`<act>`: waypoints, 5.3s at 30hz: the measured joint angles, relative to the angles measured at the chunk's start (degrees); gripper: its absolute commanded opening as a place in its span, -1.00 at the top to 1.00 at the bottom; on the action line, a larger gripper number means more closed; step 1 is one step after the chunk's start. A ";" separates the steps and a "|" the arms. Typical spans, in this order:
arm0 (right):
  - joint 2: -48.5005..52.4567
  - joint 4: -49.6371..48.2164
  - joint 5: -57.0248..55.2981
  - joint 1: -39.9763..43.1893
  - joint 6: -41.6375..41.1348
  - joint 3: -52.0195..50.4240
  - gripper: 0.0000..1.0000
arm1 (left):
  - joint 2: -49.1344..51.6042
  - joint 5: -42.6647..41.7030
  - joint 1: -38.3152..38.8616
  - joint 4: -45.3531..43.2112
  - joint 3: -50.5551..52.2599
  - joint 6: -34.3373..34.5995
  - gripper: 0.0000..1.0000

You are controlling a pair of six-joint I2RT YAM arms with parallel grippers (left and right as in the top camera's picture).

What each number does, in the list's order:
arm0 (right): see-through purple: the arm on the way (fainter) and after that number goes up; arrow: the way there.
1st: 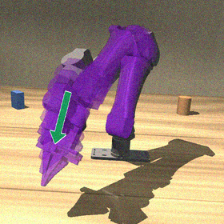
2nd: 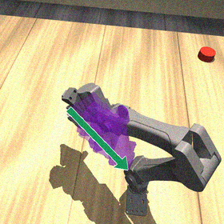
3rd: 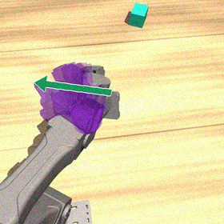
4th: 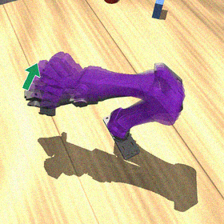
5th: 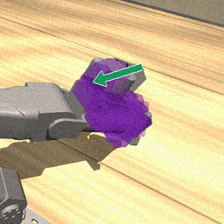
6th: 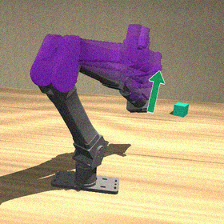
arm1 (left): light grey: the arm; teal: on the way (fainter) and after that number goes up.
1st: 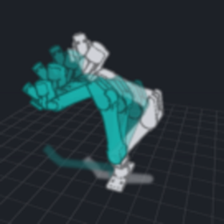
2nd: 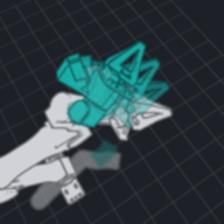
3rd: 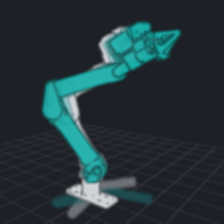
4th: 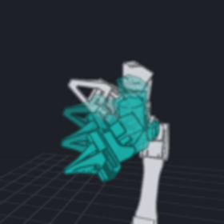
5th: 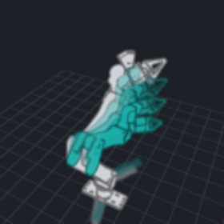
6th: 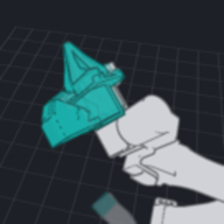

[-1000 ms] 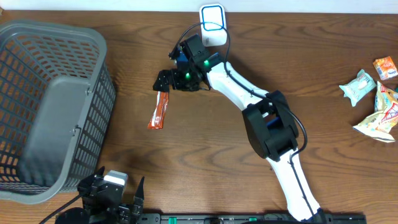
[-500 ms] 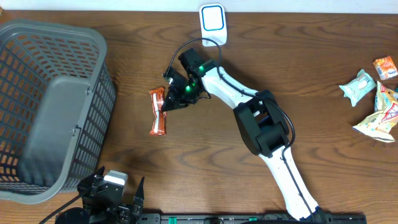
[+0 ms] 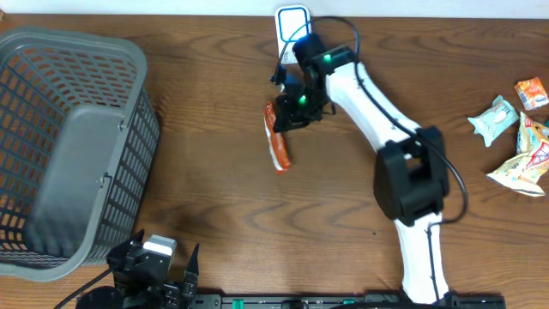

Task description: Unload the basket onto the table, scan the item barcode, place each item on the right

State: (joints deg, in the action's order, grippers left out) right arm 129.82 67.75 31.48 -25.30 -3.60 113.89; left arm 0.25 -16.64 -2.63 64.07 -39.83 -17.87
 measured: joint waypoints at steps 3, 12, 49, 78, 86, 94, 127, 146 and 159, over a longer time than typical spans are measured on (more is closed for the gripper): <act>-1.42 2.05 -3.61 -0.35 0.31 0.02 0.97 | 0.00 0.02 0.00 0.00 0.00 0.00 -0.97; -1.20 3.10 -12.39 -1.16 -0.13 -0.11 0.28 | 0.00 0.00 0.00 0.00 0.00 0.00 -0.97; -3.63 -9.79 -55.21 -23.87 -5.14 -23.52 0.98 | 0.00 0.02 0.00 -0.02 0.00 0.00 -0.97; -8.79 29.77 45.11 -0.74 32.04 -19.19 0.97 | 0.00 0.00 0.00 0.00 0.00 -0.02 -0.98; -8.79 29.77 47.15 -0.74 32.04 -19.19 0.97 | 0.00 0.00 0.00 0.00 0.00 -0.02 -0.97; -8.79 29.79 46.47 -0.74 27.93 -19.19 0.97 | 0.00 0.02 0.00 -0.02 0.00 0.00 -0.96; -8.87 -18.32 6.67 -0.66 16.44 -18.80 0.98 | 0.00 0.02 0.00 -0.02 0.00 -0.02 -0.97; -6.36 -57.46 -32.06 -2.23 41.99 -7.54 0.98 | 0.00 0.00 0.00 0.04 0.00 0.00 -0.97; 11.74 -71.95 -35.15 1.25 47.95 2.32 0.98 | 0.00 0.00 0.00 0.02 0.00 -0.02 -0.97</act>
State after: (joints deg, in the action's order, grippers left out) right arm 141.56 -4.21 -3.66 -24.05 44.36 116.20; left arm 0.25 -16.64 -2.63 64.10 -39.83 -17.89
